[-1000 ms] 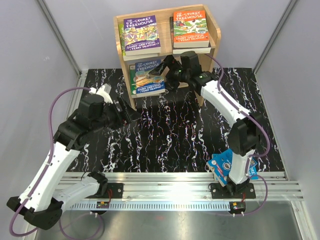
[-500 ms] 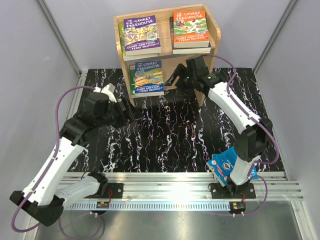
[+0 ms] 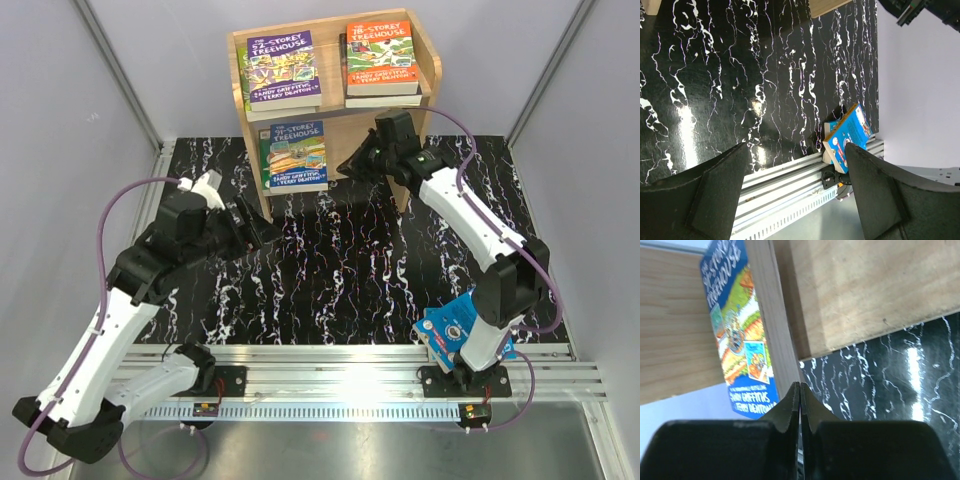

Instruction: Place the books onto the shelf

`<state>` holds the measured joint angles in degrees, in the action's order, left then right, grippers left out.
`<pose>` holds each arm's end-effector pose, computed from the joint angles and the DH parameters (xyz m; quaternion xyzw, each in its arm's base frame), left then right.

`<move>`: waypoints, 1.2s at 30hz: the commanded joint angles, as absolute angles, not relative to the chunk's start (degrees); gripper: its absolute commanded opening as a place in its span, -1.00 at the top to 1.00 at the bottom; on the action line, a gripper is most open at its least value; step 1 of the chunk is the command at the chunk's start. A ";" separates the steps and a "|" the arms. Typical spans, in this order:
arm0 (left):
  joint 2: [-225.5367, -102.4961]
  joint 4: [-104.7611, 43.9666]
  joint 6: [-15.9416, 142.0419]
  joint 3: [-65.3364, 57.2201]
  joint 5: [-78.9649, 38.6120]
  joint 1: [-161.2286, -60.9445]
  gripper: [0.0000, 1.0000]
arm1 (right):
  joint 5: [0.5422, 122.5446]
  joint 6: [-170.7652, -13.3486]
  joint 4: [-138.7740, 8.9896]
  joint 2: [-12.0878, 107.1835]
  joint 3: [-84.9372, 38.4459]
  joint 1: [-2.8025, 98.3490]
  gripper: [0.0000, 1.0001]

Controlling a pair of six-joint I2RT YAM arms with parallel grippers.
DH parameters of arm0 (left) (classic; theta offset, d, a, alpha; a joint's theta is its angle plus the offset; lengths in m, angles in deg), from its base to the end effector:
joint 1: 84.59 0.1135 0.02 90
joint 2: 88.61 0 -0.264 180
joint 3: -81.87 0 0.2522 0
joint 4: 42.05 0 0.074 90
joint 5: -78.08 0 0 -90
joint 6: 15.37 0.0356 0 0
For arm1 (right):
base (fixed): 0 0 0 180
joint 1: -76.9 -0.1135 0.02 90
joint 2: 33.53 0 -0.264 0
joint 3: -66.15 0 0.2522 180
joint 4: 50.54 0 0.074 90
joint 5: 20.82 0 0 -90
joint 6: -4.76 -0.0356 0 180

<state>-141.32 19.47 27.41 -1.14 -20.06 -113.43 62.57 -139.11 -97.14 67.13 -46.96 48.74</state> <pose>0.1476 -0.0870 0.3942 -0.1044 0.8635 -0.3503 0.3475 0.3557 0.1950 0.3659 0.1699 0.8660 0.3453 0.3193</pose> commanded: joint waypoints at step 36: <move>-137.29 19.44 30.16 -0.18 -23.86 -113.68 -0.69 | 81.31 -139.30 -103.40 60.61 -50.01 42.09 -0.13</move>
<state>-136.51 25.18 30.18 -0.51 -21.74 -113.43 75.49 -143.33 -98.05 67.54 -49.59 42.01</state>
